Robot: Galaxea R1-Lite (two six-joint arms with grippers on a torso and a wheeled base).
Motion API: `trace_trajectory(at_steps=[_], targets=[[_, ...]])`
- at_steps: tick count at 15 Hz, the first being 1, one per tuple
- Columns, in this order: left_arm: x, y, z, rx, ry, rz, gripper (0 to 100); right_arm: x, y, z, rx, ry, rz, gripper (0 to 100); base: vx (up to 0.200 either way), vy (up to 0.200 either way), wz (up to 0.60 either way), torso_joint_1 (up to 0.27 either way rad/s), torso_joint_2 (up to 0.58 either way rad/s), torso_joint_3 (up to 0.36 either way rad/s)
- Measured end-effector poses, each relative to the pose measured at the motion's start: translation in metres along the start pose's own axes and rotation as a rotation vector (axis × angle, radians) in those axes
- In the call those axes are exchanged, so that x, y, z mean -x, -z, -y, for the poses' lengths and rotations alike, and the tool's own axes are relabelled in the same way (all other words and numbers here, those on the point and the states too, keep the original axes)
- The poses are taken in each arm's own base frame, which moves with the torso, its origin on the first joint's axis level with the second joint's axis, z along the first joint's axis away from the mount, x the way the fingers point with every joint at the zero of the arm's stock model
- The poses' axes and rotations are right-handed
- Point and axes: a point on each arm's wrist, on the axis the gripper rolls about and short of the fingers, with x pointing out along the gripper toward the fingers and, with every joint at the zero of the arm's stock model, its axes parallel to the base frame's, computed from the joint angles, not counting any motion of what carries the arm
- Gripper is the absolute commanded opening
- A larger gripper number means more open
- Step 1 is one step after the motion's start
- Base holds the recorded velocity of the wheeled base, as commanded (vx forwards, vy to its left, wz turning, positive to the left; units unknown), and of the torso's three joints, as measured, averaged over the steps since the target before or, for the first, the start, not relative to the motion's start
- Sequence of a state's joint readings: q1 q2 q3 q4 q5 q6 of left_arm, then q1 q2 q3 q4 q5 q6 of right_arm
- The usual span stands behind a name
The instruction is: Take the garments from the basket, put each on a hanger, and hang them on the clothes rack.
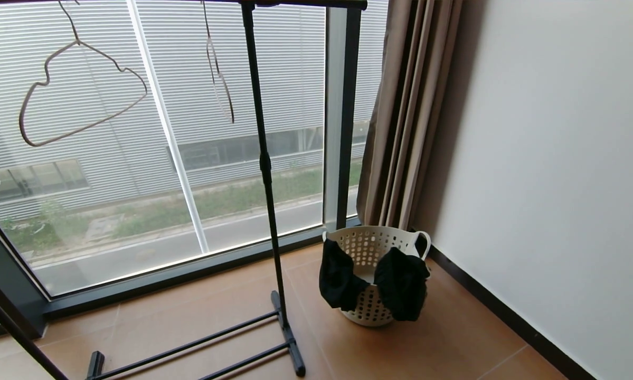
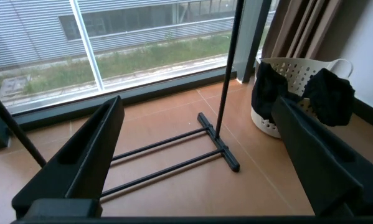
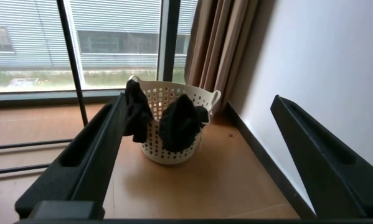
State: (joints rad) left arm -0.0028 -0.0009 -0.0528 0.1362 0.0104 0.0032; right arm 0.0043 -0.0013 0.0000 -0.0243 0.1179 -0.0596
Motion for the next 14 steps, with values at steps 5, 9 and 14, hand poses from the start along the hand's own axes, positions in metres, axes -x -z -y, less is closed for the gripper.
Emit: trace_trajectory(at_steps=[5, 9, 14], targets=[[0.0000, 0.0000, 0.0000, 0.000, 0.000, 0.000, 100, 0.0000, 0.0001, 0.0000, 0.000, 0.000, -0.001, 100, 0.200, -0.120, 0.00, 0.005, 0.00, 0.000], [-0.0001, 0.0002, 0.0000, -0.001, 0.001, -0.001, 100, 0.0000, -0.0001, 0.0000, 0.000, 0.000, 0.001, 100, 0.200, 0.000, 0.00, 0.006, 0.00, -0.001], [0.0001, -0.0001, 0.0000, 0.000, 0.000, 0.000, 100, 0.0000, 0.0000, 0.0000, 0.000, 0.000, 0.000, 100, 0.200, 0.000, 0.00, 0.002, 0.00, 0.002]])
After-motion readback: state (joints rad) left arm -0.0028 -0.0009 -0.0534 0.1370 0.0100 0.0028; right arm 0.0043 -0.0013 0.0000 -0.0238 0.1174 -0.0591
